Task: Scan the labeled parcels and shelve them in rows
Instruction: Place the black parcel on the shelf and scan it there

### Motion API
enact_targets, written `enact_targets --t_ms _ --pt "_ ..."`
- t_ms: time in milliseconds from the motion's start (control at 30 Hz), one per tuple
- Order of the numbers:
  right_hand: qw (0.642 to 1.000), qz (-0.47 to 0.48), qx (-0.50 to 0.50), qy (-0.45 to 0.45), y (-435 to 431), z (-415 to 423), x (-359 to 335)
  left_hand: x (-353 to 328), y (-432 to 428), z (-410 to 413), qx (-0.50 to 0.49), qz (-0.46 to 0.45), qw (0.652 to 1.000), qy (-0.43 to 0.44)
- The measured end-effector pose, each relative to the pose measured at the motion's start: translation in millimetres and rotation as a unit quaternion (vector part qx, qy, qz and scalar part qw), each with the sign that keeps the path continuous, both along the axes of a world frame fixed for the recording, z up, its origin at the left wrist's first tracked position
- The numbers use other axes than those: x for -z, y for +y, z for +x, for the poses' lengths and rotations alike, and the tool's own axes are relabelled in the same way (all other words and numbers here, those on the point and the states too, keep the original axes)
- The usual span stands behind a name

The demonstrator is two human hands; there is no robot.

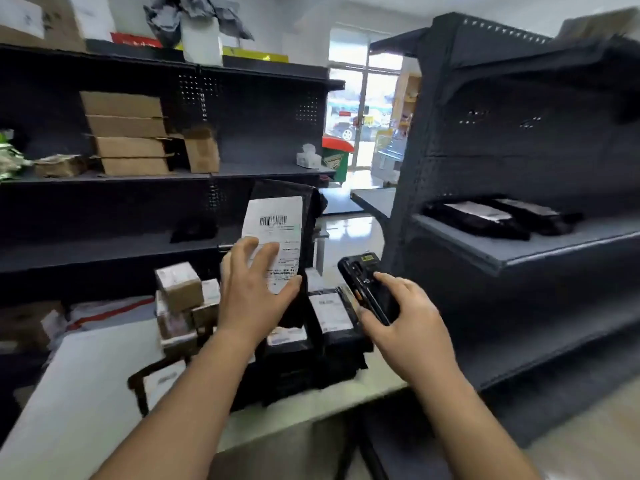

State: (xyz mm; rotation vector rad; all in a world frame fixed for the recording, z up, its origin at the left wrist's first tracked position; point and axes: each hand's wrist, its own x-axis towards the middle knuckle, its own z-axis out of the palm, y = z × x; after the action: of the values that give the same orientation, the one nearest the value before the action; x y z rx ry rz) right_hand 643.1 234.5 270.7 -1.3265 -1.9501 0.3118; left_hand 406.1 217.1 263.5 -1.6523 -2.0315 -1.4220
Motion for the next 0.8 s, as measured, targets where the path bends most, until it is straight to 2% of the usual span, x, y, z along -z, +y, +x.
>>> enact_targets --t_ms 200,400,633,800 --pt "0.994 0.027 0.103 0.024 -27.0 130.1 -8.9 -8.8 12.5 136.7 0.133 0.007 0.991 0.031" --pt "0.979 0.026 0.197 0.052 -11.9 270.5 -5.3 -15.6 61.6 284.9 0.226 0.035 0.971 0.074" --pt "0.966 0.045 0.246 0.060 45.1 428.3 -19.2 -34.7 140.0 451.3 0.276 0.064 0.957 0.057" --pt "0.962 0.047 0.260 0.065 100.9 514.9 -26.7 -39.4 194.1 541.0 0.294 0.046 0.953 0.057"
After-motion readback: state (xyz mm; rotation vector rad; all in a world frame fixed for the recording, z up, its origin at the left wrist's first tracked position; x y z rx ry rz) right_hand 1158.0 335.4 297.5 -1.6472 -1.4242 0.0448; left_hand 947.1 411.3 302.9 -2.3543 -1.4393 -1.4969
